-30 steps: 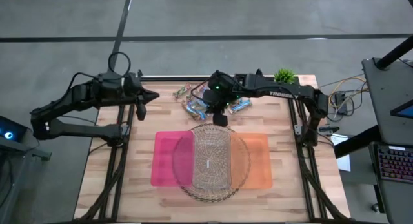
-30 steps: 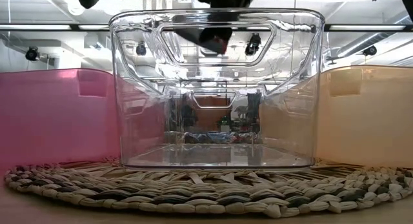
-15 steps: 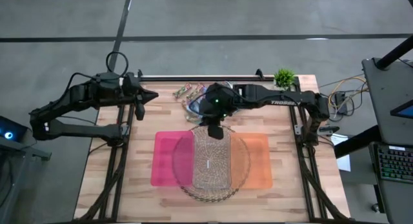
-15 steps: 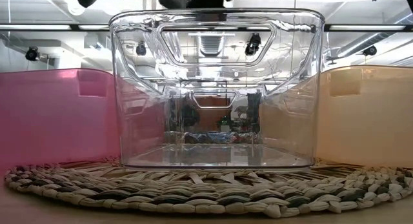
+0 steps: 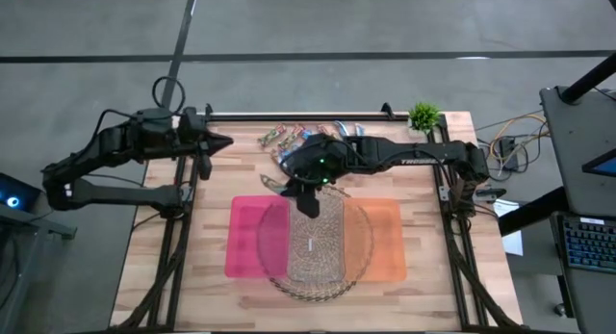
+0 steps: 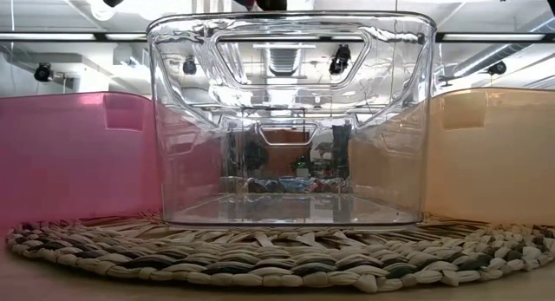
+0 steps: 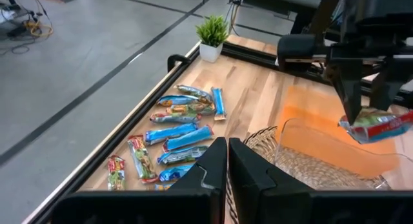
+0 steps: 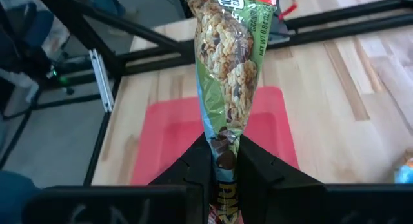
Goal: Pick and place Granola Bars by type
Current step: Put the red granola bar into the pink bin
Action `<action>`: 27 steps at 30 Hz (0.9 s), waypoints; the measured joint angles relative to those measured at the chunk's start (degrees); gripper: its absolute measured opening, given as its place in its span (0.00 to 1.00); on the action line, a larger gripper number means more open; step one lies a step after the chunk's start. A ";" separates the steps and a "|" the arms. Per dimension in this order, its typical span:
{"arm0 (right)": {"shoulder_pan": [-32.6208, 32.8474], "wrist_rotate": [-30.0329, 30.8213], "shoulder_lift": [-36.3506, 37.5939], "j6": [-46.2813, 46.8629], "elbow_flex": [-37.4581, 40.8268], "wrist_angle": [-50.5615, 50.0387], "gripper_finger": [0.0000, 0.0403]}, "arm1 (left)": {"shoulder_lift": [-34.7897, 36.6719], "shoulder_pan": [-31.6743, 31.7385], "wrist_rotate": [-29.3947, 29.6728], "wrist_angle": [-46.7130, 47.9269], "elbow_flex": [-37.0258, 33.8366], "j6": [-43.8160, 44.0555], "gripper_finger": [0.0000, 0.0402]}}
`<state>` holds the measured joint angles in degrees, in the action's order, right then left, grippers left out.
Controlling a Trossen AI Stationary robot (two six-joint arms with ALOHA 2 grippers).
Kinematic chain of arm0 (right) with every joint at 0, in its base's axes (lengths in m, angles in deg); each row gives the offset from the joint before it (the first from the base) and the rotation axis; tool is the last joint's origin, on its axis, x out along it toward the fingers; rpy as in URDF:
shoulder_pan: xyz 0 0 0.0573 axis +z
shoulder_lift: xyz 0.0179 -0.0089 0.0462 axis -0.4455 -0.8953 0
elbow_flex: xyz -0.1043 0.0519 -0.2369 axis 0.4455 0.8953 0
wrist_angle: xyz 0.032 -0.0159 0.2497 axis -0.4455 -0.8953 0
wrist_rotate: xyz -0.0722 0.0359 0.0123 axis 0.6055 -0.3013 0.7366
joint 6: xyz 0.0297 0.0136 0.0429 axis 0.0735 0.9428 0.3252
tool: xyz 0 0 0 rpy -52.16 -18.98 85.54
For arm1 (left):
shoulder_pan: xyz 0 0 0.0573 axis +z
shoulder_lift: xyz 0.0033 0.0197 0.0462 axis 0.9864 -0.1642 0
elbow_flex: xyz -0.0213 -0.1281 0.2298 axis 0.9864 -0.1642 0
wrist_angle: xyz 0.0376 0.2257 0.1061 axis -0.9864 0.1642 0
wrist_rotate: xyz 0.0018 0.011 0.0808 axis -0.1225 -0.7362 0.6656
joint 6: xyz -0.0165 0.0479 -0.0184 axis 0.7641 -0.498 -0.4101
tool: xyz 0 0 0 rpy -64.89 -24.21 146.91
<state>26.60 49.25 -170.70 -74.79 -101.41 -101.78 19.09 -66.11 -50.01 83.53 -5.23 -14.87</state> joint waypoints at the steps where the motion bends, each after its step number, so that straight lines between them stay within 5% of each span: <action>1: 0.00 0.00 0.00 0.51 0.00 0.64 0.11 | 0.43 0.00 -0.07 0.00 0.00 -0.33 0.00; 9: 0.04 0.10 0.00 3.04 -0.04 3.33 0.11 | 4.77 0.00 -5.81 0.00 0.00 -2.25 0.00; 27: 0.07 1.76 -0.13 6.10 -2.62 10.13 0.11 | 8.25 0.00 -5.77 -0.05 0.04 -2.26 0.00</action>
<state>26.66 51.01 -170.83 -68.69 -104.03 -91.65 27.35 -66.11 -55.78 83.48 -5.19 -17.13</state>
